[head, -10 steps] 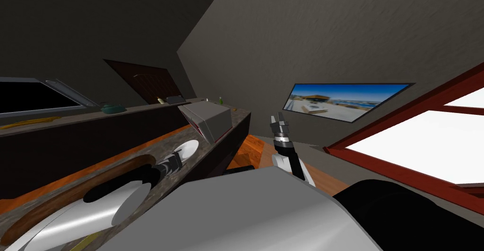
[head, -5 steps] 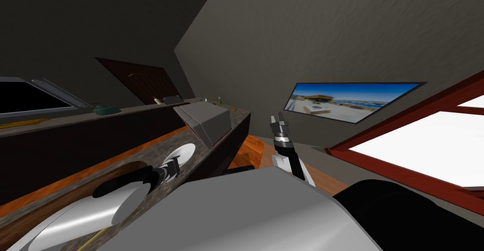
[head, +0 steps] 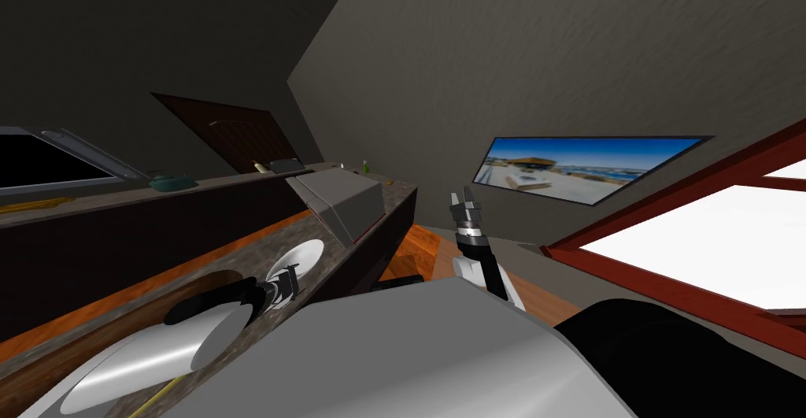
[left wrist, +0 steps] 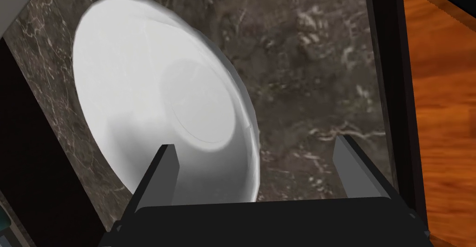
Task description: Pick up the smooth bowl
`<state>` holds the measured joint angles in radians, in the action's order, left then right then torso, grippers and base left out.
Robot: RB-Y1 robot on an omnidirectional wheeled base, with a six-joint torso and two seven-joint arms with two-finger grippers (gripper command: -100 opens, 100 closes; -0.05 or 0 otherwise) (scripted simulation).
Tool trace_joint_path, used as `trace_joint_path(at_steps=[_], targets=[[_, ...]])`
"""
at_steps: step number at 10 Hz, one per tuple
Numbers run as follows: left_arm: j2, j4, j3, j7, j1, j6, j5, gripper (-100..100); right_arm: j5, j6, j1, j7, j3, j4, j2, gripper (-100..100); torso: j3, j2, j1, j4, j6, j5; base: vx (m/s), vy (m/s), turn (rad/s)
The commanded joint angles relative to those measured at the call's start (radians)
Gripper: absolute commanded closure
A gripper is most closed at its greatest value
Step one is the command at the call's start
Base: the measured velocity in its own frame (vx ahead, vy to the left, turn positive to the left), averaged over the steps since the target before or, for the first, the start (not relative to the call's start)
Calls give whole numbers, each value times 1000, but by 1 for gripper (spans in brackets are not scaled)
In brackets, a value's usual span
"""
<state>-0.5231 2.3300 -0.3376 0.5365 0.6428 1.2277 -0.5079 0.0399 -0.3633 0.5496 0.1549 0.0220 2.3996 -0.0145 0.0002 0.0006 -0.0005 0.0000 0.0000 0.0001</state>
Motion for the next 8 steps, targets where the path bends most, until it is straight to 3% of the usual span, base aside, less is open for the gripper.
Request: trace_joint_path(at_steps=[1,4,5,6,8], targets=[[2,-34,5,-4,-19,-12,7,-100,0,0,0,0,0,0,0,0,0,0,0,0,0,0,-24,-6,-59],[7,-98,12,-10,-57,-30,22,-100,0,0,0,0,0,0,0,0,1,1,0,0,0,0,-28,-3,-60],[6,-83,11,-8,-49,-25,19,-100,0,0,0,0,0,0,0,0,1,1,0,0,0,0,-12,0,-13],[6,-87,11,-9,-50,-27,19,100,0,0,0,0,0,0,0,0,0,0,0,0,-1,0,0,0,0],[6,-86,11,-9,-50,-27,19,100,0,0,0,0,0,0,0,0,0,0,0,0,-1,0,0,0,0]])
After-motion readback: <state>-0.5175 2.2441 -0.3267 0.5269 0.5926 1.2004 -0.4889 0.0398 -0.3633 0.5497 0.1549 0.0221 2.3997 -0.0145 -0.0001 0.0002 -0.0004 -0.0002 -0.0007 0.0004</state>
